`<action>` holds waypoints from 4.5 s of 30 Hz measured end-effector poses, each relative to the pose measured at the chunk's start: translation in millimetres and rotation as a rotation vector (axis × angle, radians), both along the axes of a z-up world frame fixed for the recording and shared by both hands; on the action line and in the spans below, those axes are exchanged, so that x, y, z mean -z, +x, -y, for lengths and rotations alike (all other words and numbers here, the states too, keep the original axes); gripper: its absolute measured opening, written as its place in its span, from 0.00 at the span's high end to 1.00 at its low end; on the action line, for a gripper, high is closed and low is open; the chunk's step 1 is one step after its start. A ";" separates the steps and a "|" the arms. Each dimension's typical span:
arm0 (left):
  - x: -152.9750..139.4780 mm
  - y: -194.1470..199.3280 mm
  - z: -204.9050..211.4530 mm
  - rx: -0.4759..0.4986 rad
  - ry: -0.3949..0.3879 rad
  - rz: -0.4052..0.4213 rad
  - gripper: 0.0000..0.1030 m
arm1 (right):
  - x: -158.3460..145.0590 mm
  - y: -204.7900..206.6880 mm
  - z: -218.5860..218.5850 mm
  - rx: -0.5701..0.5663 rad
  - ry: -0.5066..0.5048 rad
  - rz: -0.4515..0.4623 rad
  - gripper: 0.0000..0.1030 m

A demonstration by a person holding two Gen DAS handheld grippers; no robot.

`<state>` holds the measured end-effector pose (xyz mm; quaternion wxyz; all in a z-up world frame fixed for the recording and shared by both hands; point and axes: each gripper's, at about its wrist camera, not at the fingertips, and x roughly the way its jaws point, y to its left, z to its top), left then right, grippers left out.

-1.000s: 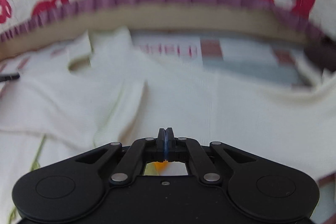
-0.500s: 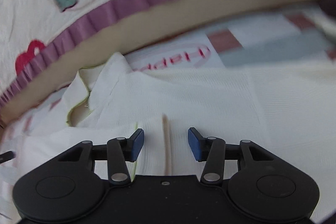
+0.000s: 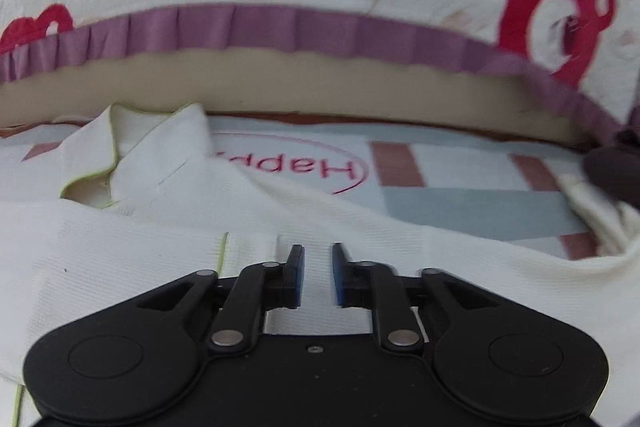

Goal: Fold clothes

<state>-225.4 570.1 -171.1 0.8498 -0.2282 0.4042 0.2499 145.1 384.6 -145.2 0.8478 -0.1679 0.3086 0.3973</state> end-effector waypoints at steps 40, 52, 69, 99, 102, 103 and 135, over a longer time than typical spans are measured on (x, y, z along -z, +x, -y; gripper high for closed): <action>-85.6 286.8 223.1 0.664 0.090 0.238 0.53 | -87.1 157.5 322.8 0.348 0.508 -0.229 0.41; -81.4 245.2 178.1 0.431 0.062 0.236 0.53 | -103.4 159.2 263.5 0.195 0.613 -0.260 0.95; -47.0 108.0 89.6 0.056 -0.038 0.169 0.47 | -39.2 -73.9 50.9 -0.474 0.152 -0.131 0.65; -27.9 126.5 82.8 -0.174 0.105 0.137 0.63 | 39.3 -3.2 156.6 0.070 0.041 -0.109 0.56; -15.5 120.4 70.5 -0.194 0.013 0.110 0.59 | 41.3 -3.2 157.8 0.086 0.057 -0.109 0.56; -18.3 121.0 72.2 -0.182 0.031 0.123 0.54 | 41.6 -3.1 158.0 0.089 0.059 -0.110 0.56; -22.2 81.6 3.2 -0.268 -0.129 0.206 0.32 | 38.6 -2.5 156.1 0.083 0.030 -0.114 0.51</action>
